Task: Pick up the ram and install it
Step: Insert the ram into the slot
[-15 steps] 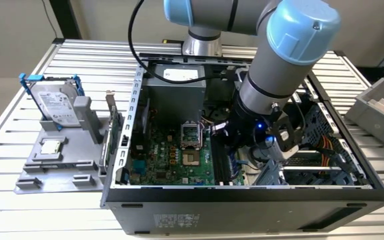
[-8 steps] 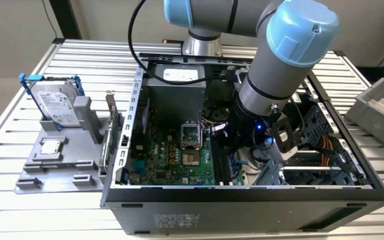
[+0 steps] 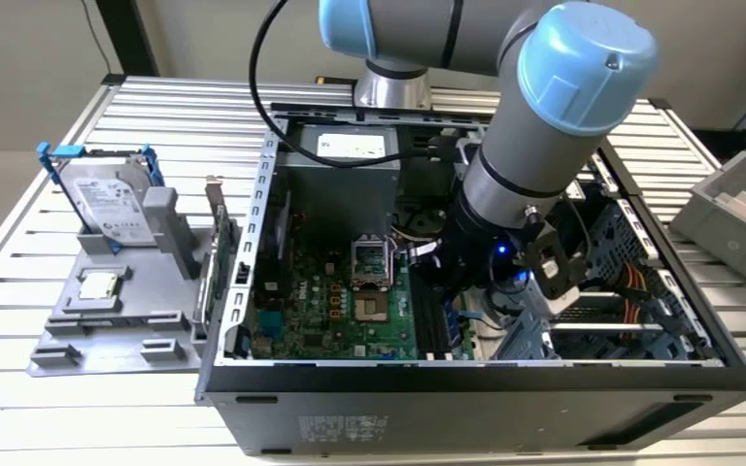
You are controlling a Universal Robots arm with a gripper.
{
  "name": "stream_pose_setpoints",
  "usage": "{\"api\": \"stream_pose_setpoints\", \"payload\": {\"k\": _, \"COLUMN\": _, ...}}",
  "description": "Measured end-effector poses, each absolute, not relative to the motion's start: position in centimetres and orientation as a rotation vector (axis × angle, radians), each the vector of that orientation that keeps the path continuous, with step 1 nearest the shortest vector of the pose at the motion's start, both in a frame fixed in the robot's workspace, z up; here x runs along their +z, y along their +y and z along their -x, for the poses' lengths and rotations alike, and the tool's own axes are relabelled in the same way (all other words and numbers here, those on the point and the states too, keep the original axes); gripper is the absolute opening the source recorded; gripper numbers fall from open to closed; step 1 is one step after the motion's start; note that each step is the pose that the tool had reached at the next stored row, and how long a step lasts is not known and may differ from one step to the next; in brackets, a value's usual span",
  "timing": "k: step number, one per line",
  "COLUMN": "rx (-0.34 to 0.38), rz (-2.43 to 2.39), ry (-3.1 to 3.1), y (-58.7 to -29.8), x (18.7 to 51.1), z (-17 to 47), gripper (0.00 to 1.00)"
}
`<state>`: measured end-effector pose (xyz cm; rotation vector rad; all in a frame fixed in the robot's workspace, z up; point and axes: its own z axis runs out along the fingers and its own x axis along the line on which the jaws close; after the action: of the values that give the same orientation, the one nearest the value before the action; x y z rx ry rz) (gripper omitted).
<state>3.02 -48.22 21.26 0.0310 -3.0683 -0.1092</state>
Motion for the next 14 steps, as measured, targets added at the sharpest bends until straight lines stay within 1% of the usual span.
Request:
{"api": "stream_pose_setpoints", "payload": {"k": 7, "rx": -0.11, "rz": -0.014, "ry": -3.069, "y": -48.2, "x": 21.3, "z": -3.0, "gripper": 0.0}}
{"api": "stream_pose_setpoints", "payload": {"k": 12, "rx": -0.108, "rz": -0.013, "ry": -3.069, "y": -48.2, "x": 22.3, "z": -3.1, "gripper": 0.0}}
{"api": "stream_pose_setpoints", "payload": {"k": 14, "rx": -0.096, "rz": -0.013, "ry": -3.069, "y": -48.2, "x": 22.4, "z": -3.1, "gripper": 0.0}}
